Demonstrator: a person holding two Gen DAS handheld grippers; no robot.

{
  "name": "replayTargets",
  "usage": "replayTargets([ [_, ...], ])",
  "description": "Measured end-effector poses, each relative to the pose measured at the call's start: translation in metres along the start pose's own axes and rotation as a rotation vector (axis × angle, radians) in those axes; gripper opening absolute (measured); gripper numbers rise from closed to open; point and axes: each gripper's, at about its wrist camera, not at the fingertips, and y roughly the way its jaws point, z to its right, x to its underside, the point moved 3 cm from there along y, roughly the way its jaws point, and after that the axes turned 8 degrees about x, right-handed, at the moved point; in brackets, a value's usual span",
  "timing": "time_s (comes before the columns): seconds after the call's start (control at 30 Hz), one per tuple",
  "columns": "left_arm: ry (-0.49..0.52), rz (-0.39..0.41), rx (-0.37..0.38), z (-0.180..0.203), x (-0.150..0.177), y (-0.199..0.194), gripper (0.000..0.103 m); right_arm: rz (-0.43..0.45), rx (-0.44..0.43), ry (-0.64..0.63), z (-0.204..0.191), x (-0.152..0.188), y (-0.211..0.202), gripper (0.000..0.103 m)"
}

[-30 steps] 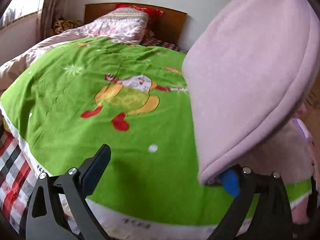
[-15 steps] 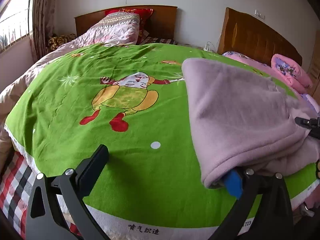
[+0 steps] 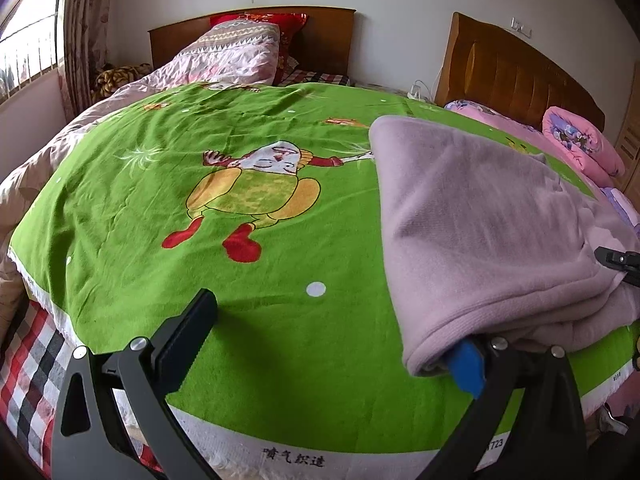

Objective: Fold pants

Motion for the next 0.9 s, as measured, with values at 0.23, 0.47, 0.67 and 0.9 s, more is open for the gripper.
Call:
replayTargets([
  [0.23,0.084,-0.049,-0.004,0.007,0.001,-0.012,0.101,-0.021,-0.007,-0.022,0.002,0.003,-0.013,0.026],
  [0.47,0.317,-0.032,0.004,0.039,0.004,-0.080,0.101,0.184,0.122,-0.257,-0.013,0.000,-0.073,0.067],
  [0.67,0.171,0.098,0.200,0.096,-0.053,-0.078,0.101,0.179,0.153,-0.409,-0.058,-0.011,-0.040,0.067],
  [0.9,0.172,-0.188,0.090,0.105,-0.022,0.030,0.102,0.055,0.271,-0.569,-0.060,0.023,0.003,0.068],
])
